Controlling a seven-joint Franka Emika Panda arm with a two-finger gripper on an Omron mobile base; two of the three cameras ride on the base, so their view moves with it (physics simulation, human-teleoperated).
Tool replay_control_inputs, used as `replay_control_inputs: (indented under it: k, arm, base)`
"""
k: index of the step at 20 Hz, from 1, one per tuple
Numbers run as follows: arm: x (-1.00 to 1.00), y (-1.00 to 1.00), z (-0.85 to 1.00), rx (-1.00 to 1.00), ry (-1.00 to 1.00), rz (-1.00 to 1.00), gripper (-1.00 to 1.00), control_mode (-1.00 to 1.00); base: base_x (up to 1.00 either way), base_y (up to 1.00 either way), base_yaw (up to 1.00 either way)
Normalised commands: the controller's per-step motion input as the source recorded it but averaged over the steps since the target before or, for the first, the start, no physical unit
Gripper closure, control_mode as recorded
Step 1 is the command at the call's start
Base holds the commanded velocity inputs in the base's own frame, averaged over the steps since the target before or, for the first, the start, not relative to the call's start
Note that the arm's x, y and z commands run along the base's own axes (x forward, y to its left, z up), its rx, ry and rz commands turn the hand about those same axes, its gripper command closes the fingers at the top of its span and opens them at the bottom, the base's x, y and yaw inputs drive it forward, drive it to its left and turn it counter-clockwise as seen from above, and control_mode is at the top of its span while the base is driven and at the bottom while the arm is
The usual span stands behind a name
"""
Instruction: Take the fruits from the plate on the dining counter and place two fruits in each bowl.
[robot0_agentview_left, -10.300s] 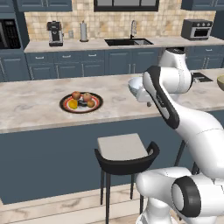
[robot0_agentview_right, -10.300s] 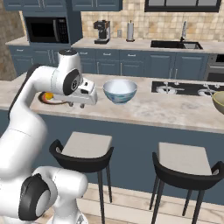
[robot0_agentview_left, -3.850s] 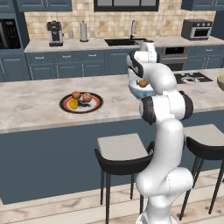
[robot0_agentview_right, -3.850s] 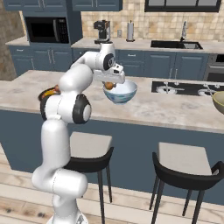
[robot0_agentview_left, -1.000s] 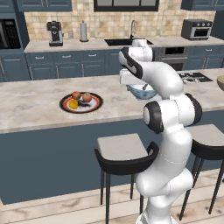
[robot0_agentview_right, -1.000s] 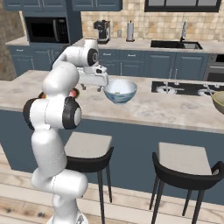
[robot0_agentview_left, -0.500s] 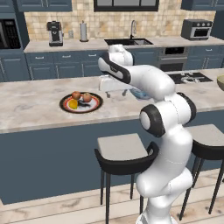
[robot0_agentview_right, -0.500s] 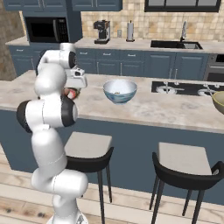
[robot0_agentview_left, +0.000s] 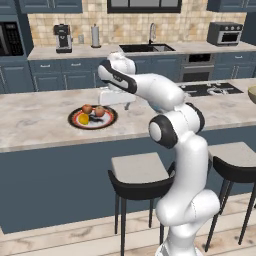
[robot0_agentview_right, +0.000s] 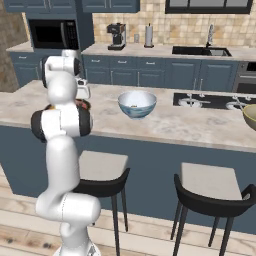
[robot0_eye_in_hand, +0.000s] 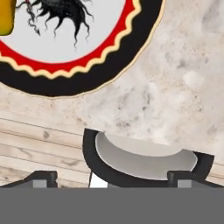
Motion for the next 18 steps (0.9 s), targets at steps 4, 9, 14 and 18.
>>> replay_control_inputs:
  k: [4, 9, 14, 18]
  arm:
    - [0.58, 0.3, -0.41, 0.0, 0.05, 0.08, -1.0, -1.0]
    - [0.06, 0.06, -0.28, 0.02, -0.2, 0.04, -1.0, -1.0]
    - [0.09, 0.01, -0.16, 0.08, -0.1, 0.03, -1.0, -1.0]
    - [0.07, 0.03, -0.27, 0.16, -0.08, 0.02, -1.0, -1.0]
  base:
    - [0.0, 0.0, 0.0]
    - [0.0, 0.0, 0.0]
    - [0.0, 0.0, 0.0]
    - [0.0, 0.0, 0.0]
